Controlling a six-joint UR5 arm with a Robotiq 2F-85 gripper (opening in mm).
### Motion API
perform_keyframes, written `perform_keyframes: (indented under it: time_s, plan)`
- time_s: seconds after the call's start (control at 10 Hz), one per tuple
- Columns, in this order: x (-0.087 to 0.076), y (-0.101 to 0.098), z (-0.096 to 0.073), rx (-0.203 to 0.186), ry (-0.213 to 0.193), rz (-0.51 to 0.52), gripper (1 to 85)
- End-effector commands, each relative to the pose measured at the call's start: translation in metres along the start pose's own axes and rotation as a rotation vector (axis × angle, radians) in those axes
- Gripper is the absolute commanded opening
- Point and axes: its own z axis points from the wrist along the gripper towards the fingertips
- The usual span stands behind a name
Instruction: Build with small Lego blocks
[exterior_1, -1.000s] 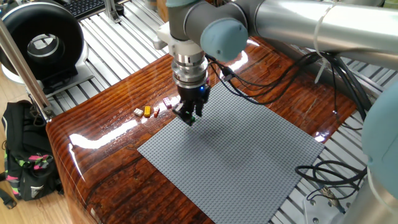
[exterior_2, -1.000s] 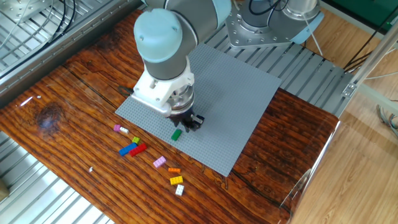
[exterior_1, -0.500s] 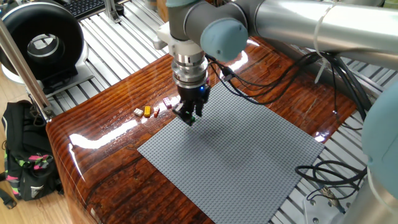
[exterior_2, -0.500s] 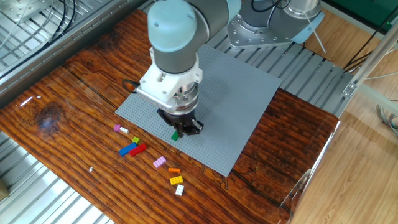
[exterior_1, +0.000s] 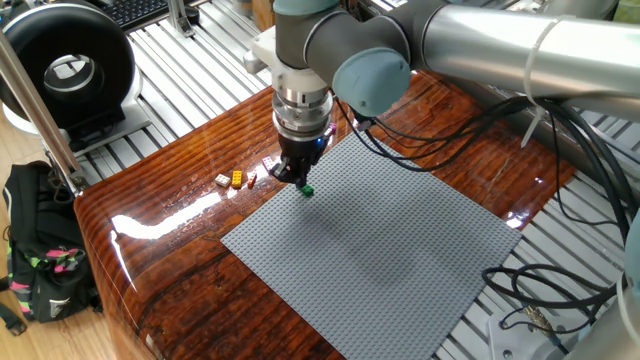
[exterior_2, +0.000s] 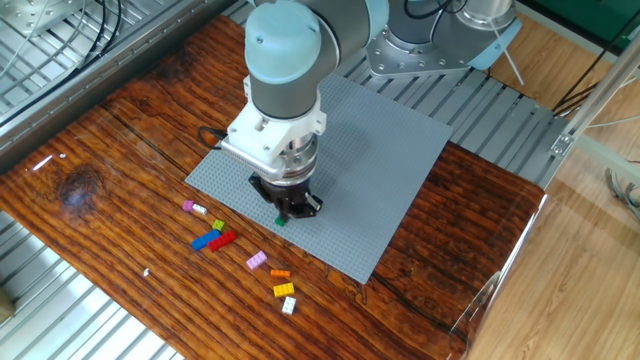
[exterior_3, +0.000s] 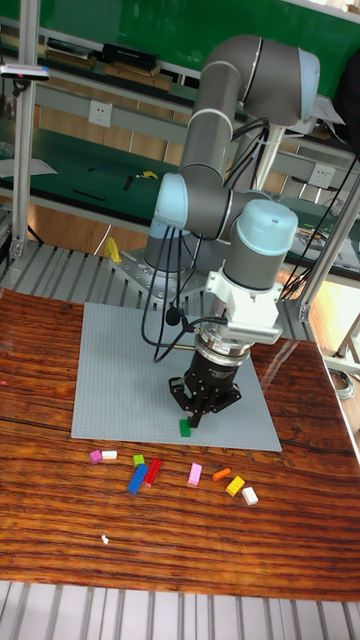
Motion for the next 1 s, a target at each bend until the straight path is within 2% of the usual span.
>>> perform_keyframes:
  time_s: [0.0, 0.7, 0.9]
  plan:
    - [-0.0018, -0.0034, 0.0026, 0.003, -0.007, 0.005, 1.7]
    - [-0.0023, -0.008, 0.0091, 0.011, -0.003, -0.002, 1.7]
    - [-0.0024, -0.0063, 0.0107, 0.001, -0.005, -0.003, 1.7]
